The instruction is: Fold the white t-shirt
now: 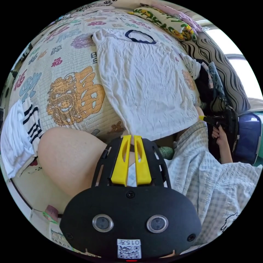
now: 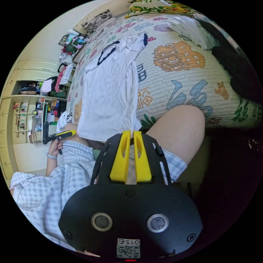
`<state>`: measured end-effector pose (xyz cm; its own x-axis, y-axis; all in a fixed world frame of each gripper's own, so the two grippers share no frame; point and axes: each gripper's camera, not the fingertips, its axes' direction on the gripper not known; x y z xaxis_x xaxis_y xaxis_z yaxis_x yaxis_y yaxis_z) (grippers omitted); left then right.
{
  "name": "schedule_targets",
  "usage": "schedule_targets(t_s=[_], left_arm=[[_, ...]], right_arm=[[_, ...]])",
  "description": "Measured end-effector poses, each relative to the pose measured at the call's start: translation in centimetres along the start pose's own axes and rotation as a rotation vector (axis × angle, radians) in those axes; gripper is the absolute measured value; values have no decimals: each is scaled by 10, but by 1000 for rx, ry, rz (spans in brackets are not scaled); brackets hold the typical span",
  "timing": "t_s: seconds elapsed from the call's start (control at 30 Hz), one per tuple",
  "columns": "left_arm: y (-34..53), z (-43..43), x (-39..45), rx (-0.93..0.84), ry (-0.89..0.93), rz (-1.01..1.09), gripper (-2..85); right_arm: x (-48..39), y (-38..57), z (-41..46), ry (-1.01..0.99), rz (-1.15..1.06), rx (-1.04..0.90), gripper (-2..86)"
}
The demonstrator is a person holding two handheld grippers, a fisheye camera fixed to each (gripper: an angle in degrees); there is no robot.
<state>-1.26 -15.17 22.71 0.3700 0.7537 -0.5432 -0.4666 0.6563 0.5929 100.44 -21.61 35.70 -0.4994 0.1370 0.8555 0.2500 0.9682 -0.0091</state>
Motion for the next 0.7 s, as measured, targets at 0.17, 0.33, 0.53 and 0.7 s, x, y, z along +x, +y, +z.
schedule_targets(t_s=[0.17, 0.33, 0.53, 0.7], left_arm=[[-17, 18, 17, -71, -82, 8, 48], [-63, 8, 42, 59, 15, 42, 47], [-205, 6, 131, 224, 35, 299, 51], [-342, 42, 227, 282, -37, 463, 62]], right_arm=[[28, 1, -15, 45, 38, 62, 16], [65, -15, -35, -79, 85, 204, 17], [81, -86, -39, -153, 21, 332, 16], [102, -145, -14, -194, 60, 316, 7]])
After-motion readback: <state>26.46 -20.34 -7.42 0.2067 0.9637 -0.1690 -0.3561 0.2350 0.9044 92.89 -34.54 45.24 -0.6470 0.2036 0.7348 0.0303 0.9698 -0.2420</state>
